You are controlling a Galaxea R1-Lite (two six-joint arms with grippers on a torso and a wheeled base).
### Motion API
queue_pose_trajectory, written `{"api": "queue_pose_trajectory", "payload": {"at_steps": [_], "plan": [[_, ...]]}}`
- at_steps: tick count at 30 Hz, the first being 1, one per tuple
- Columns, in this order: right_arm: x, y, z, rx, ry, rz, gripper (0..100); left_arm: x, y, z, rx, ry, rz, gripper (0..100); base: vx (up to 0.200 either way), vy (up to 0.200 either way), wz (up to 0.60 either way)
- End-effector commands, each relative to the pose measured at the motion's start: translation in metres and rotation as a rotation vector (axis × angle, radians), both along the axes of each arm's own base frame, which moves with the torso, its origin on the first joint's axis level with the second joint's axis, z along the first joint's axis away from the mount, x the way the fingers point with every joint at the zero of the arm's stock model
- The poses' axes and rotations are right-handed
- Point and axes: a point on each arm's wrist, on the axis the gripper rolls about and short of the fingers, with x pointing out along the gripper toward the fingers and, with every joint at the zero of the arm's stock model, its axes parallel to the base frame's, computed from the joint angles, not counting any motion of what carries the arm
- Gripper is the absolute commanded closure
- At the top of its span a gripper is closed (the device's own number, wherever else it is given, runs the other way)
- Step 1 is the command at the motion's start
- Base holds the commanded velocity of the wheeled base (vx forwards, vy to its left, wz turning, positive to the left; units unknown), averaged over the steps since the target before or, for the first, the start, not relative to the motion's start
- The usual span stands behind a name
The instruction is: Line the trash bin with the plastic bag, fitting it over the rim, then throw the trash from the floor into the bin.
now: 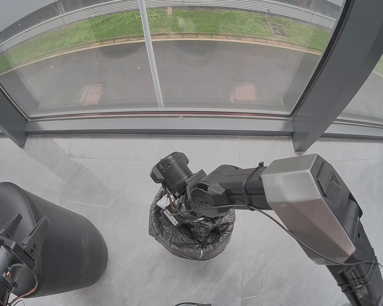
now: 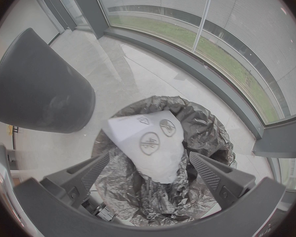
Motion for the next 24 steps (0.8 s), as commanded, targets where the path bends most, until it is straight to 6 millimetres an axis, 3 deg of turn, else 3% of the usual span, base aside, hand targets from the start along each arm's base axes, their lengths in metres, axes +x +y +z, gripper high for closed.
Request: {"api": "queue_pose_trajectory", "payload": {"at_steps": [1, 11, 18, 24], "plan": [[-0.004, 0.003, 0.007, 0.014, -0.010, 0.009, 0, -0.001, 0.000, 0.001, -0.004, -0.008, -0.001, 0, 0.000, 0.000, 0.00], [-0.015, 0.017, -0.009, 0.042, 0.022, -0.003, 0, -0.005, 0.002, -0.001, -0.001, -0.003, -0.001, 0, 0.000, 0.000, 0.00], [0.009, 0.005, -0.037, 0.041, 0.027, -0.051, 0, -0.007, 0.003, -0.001, -0.003, -0.005, -0.010, 0, 0.000, 0.000, 0.00], [0.031, -0.011, -0.076, 0.006, 0.050, -0.110, 0, -0.010, 0.004, -0.001, -0.008, -0.018, -0.010, 0, 0.000, 0.000, 0.00]]}}
